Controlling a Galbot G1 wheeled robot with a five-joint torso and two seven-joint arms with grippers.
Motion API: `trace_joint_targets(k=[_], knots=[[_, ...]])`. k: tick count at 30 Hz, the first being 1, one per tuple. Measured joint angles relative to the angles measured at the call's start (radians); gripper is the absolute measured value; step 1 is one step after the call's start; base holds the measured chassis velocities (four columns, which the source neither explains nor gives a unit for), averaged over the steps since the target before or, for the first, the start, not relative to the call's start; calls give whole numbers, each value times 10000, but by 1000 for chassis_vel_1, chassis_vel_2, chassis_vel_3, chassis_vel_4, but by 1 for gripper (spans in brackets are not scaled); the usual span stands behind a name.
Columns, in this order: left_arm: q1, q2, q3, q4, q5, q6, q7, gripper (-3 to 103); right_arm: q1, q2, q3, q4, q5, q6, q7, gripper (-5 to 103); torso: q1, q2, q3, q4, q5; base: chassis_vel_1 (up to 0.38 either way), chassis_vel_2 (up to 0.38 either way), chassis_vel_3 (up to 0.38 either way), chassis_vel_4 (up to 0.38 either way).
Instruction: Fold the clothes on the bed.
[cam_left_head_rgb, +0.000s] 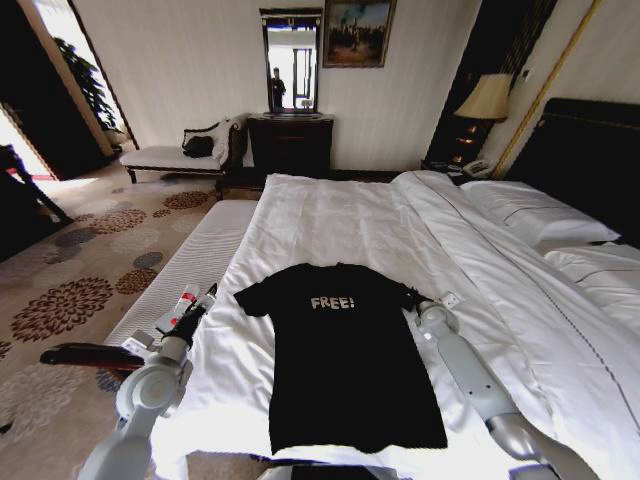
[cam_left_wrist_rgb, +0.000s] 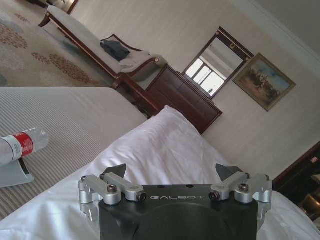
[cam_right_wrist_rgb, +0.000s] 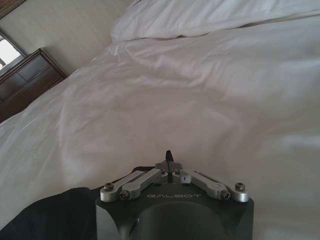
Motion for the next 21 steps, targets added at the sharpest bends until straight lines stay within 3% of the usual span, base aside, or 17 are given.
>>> trace_joint_targets(k=[17, 21], knots=[[8, -85, 153, 123, 185, -104, -3, 100, -376, -25, -918, 2492, -220, 706, -80, 0, 0, 0, 0, 0, -3, 0, 0, 0, 0], [85, -68, 153, 140, 200, -131, 6, 100, -398, -11, -1580, 2500, -607, 1330, -771, 0, 0, 0, 0, 0, -2, 0, 0, 0, 0]])
